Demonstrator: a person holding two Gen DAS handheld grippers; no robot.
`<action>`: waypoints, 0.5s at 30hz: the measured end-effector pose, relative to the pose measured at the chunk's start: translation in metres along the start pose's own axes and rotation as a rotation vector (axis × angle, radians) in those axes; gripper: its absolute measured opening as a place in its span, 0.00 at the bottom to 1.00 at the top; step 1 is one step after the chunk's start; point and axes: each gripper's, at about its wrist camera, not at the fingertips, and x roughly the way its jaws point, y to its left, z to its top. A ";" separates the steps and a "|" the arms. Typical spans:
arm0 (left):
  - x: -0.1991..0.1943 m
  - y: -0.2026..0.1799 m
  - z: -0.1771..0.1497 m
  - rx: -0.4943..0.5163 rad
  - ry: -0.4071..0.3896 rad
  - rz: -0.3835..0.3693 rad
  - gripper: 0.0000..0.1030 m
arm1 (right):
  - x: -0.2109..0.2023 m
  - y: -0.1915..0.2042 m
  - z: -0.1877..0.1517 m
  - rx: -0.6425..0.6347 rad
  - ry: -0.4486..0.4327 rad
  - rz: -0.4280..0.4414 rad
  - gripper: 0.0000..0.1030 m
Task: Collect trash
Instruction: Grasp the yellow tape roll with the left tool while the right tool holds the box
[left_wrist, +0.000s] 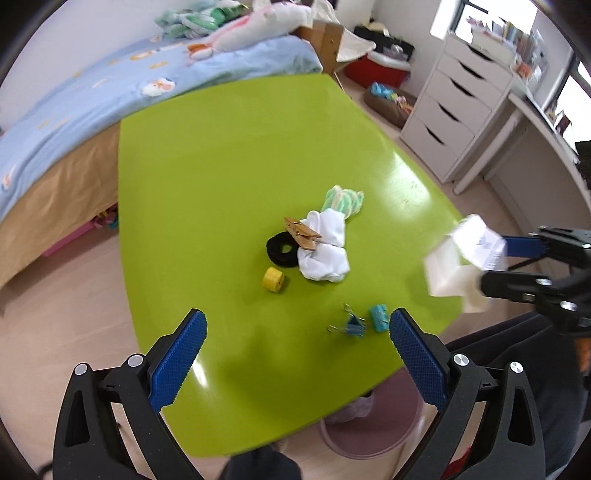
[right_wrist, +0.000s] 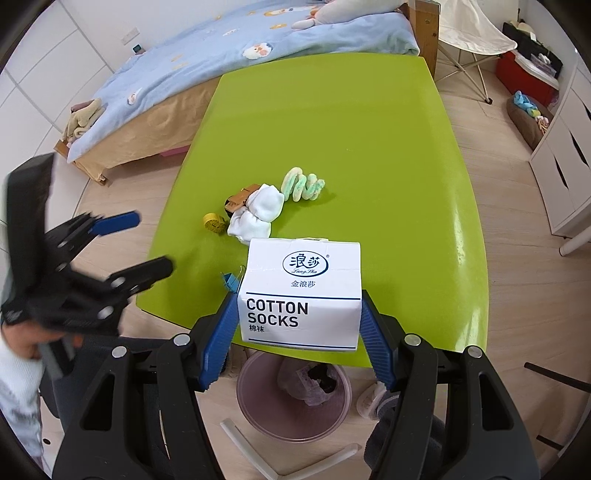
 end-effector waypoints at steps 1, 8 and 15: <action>0.005 0.001 0.001 0.011 0.003 -0.001 0.92 | 0.000 0.000 -0.001 0.001 0.001 0.002 0.62; 0.041 0.009 0.008 0.043 0.052 -0.020 0.76 | -0.001 -0.008 -0.004 0.010 0.004 -0.001 0.62; 0.057 0.008 0.010 0.050 0.081 -0.028 0.44 | 0.002 -0.013 -0.007 0.020 0.011 -0.009 0.62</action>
